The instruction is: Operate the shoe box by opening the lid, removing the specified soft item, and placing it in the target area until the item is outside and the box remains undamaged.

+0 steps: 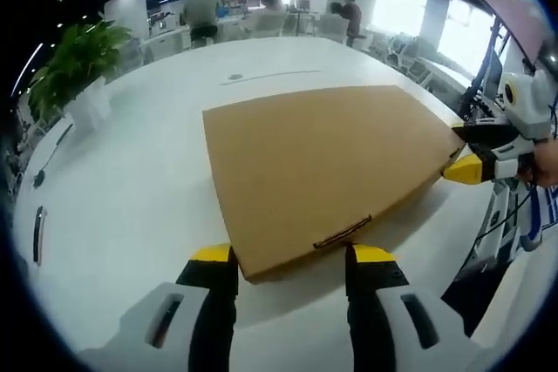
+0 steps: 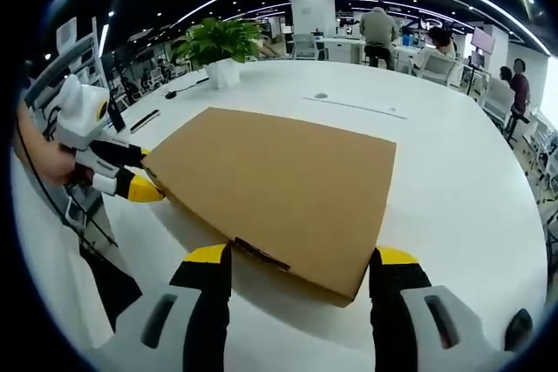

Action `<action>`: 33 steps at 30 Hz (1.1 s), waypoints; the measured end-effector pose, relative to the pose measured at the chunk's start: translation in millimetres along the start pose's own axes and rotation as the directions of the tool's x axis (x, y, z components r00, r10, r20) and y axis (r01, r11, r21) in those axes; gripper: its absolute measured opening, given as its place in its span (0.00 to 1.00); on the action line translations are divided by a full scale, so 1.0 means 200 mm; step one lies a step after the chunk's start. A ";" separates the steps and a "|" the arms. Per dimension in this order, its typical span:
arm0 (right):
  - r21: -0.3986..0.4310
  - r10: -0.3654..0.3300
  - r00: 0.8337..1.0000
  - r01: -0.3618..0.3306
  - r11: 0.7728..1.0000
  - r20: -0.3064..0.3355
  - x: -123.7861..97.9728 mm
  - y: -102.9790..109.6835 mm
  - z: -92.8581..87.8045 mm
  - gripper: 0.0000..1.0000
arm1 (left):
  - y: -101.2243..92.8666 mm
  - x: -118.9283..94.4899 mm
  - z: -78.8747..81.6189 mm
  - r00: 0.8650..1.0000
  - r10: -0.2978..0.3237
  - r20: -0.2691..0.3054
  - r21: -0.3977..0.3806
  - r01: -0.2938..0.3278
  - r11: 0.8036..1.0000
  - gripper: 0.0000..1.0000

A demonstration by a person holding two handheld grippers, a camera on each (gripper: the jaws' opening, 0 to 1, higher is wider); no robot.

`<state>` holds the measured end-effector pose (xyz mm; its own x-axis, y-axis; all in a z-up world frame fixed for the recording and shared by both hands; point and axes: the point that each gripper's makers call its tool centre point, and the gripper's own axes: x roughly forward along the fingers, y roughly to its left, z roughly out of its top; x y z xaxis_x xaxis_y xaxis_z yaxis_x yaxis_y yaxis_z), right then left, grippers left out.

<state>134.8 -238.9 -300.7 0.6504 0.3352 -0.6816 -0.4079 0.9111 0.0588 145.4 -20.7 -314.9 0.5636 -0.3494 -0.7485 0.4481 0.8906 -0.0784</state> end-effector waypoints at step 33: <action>-0.013 -0.017 0.999 0.017 1.000 -0.028 -0.06 0.05 -0.08 0.63 | -0.01 -0.07 -0.07 0.999 -0.040 0.009 0.000 0.040 0.999 0.48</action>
<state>112.5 -237.5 -304.7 0.6392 0.3127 -0.7026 -0.4054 0.9134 0.0377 126.1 -14.0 -314.1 0.5515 -0.3873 -0.7388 0.4699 0.8760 -0.1084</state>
